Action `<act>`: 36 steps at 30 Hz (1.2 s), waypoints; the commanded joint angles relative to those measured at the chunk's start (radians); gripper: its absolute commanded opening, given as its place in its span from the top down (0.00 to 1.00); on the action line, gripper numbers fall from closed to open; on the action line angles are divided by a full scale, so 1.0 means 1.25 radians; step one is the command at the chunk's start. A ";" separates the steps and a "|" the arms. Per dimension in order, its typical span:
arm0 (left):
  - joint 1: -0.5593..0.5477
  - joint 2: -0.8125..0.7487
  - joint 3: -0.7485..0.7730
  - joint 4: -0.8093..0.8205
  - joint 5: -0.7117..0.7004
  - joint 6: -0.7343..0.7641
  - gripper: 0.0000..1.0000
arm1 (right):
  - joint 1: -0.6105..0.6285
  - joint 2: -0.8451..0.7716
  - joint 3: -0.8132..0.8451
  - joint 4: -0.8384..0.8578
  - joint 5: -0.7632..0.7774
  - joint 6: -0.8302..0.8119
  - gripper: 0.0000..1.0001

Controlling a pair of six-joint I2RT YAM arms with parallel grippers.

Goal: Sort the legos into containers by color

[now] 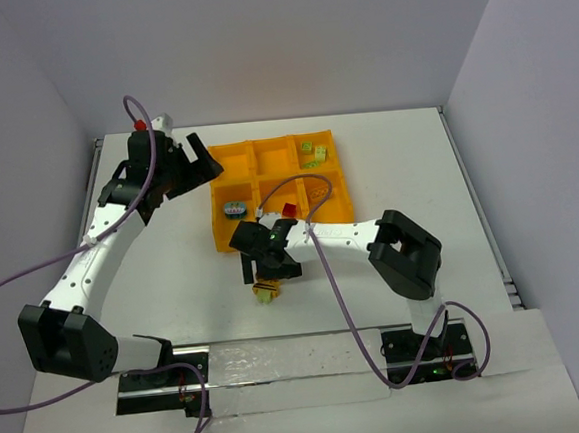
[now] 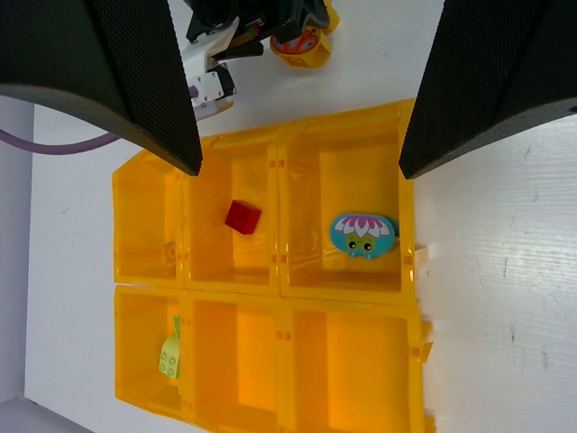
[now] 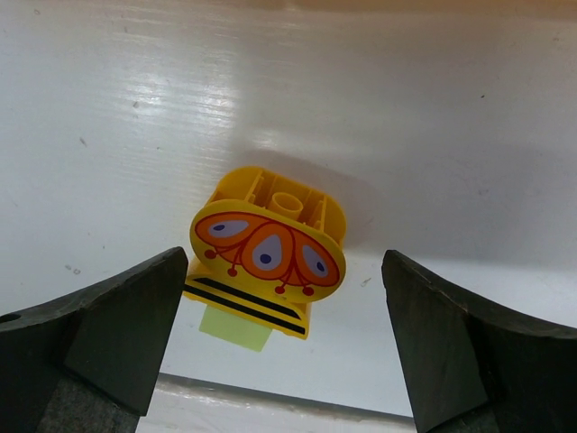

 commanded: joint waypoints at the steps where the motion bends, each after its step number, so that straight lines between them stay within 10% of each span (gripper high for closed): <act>1: 0.005 -0.013 0.021 0.017 0.030 0.020 0.01 | 0.012 -0.007 0.016 -0.020 0.004 0.049 0.04; 22: 0.005 -0.026 -0.006 0.036 0.025 0.021 0.01 | 0.032 0.083 0.099 -0.018 0.035 -0.026 0.19; 29: 0.005 -0.027 -0.038 0.063 0.036 0.008 0.01 | 0.031 0.044 0.078 0.009 0.057 -0.052 0.50; 36: 0.005 -0.020 -0.090 0.087 0.045 -0.022 0.01 | 0.028 -0.044 0.056 0.025 0.082 -0.119 0.56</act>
